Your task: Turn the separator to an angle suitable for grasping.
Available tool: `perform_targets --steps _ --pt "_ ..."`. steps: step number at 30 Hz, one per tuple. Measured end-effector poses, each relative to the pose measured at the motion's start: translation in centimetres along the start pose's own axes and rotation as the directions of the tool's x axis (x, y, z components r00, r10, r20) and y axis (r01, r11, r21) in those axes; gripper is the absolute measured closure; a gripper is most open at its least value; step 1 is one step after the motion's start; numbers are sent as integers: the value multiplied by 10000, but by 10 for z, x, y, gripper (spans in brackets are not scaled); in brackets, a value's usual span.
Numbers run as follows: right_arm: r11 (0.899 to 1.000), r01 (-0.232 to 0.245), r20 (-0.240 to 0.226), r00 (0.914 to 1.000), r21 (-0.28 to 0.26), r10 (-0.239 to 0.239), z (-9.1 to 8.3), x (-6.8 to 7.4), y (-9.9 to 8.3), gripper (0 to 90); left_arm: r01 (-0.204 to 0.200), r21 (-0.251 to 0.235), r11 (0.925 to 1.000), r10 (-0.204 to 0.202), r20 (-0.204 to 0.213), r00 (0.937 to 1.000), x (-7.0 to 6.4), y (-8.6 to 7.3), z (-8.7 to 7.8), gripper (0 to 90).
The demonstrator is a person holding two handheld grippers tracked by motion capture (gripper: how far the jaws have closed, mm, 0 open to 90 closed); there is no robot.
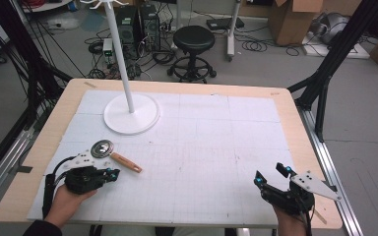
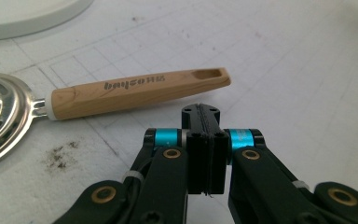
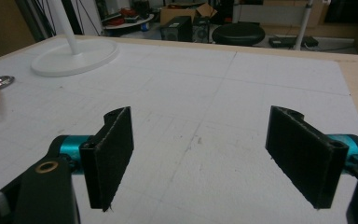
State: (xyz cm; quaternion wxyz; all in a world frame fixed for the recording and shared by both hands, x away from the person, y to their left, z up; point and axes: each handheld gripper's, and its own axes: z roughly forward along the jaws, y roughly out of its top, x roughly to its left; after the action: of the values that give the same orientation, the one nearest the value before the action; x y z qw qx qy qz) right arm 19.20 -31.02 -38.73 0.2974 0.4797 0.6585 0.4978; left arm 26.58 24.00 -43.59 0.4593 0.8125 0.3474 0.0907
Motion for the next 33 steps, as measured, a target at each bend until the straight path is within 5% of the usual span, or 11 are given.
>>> perform_targets --steps 4,6,11,22,26,28,31,33 --pt "9998 132 -70 9999 170 -131 2 0 -1 216 -374 411 9985 375 1 9993 -3 6 12 894" --pt "9997 180 -85 9998 169 -179 2 1 0 216 -847 1120 9901 857 -38 9963 -8 11 29 895" --pt "9999 89 -37 10000 141 -89 1 -1 -1 216 -1004 1176 9880 1019 -69 9948 -12 20 43 895" --pt "9997 -20 -40 10000 246 21 2 -3 -2 217 -607 1128 9918 708 -872 9937 3 44 69 896" --pt "9996 -48 -51 10000 266 49 2 -4 -2 217 -150 1033 9945 291 -1369 9902 12 50 72 896" --pt "9997 -47 -44 10000 246 48 1 -4 -2 217 179 339 9993 -126 -1507 9885 18 56 60 896" --pt "9996 -116 -42 9999 251 117 0 -5 -3 217 114 127 9999 -89 -1785 9839 26 60 48 896" --pt "9995 -186 -33 9998 249 187 0 -5 -3 217 440 -18 9990 -434 -2112 9765 38 61 37 896"
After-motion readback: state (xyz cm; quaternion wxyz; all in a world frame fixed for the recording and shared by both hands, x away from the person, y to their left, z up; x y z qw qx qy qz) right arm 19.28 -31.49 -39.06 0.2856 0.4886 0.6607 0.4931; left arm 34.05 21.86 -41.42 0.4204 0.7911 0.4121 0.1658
